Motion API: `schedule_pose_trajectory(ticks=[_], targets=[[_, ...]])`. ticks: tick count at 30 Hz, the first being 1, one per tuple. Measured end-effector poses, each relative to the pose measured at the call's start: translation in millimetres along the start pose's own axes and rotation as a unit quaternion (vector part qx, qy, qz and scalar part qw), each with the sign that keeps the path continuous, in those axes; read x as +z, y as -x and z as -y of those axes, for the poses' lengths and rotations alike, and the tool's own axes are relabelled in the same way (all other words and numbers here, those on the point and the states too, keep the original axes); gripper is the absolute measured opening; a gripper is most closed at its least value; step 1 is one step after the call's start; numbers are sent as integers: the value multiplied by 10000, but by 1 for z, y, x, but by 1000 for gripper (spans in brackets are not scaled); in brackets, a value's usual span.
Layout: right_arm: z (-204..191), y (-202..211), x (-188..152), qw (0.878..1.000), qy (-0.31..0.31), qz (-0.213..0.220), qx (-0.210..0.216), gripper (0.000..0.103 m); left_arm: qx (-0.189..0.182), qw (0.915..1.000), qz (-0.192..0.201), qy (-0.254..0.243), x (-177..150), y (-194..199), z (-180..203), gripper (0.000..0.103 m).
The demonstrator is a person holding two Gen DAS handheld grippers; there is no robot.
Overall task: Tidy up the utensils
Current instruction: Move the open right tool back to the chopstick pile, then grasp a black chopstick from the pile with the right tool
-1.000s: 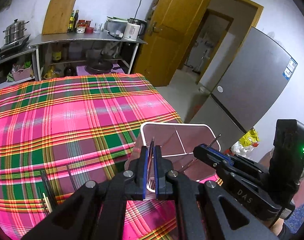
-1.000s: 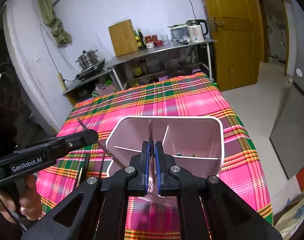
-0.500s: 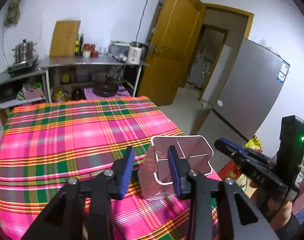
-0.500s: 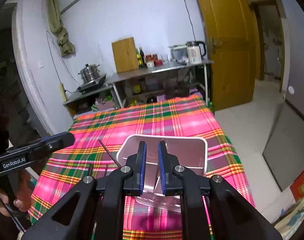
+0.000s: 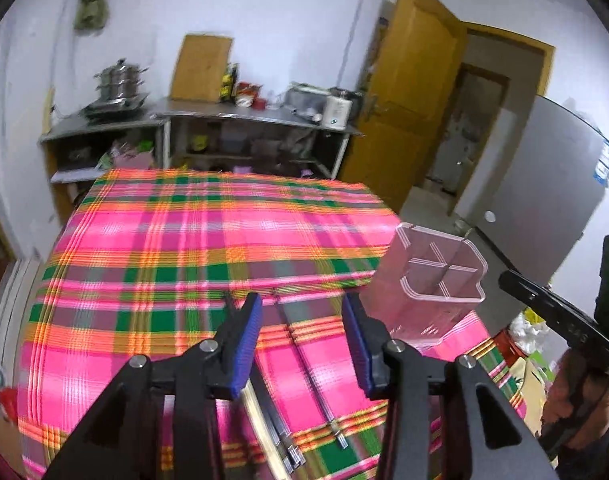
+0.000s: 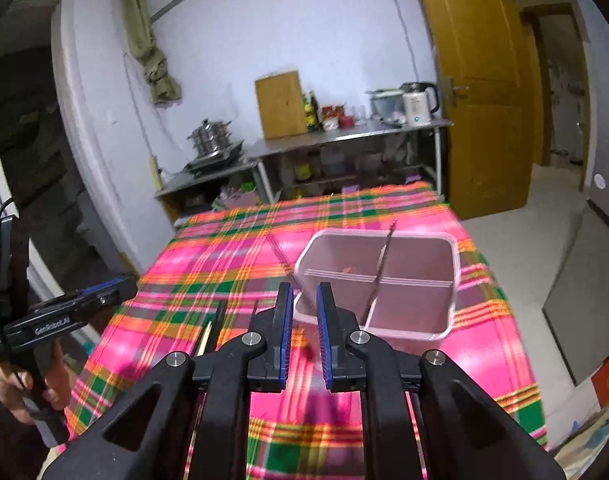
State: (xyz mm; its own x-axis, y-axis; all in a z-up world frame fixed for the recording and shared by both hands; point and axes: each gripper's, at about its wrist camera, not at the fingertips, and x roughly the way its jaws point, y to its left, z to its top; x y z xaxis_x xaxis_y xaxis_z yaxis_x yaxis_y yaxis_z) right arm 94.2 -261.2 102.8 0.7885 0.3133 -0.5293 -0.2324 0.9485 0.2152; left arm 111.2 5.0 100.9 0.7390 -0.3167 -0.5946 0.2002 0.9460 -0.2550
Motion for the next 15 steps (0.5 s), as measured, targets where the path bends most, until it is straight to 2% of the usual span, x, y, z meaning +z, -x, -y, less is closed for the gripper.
schedule_pose_trajectory(ticks=[5,8,15], targets=[[-16,-18,-25,9990,109,-371,213,12,279,9992,-257,142,-29,-6,-23,41],[-24,-29,-36,9978,170,-567,295,12,461,9978,-447,143,-44,-13,-30,37],[-42,-57,-59,9932,314,-1012,473,12,609,9937,-910,245,-68,-40,-46,32]])
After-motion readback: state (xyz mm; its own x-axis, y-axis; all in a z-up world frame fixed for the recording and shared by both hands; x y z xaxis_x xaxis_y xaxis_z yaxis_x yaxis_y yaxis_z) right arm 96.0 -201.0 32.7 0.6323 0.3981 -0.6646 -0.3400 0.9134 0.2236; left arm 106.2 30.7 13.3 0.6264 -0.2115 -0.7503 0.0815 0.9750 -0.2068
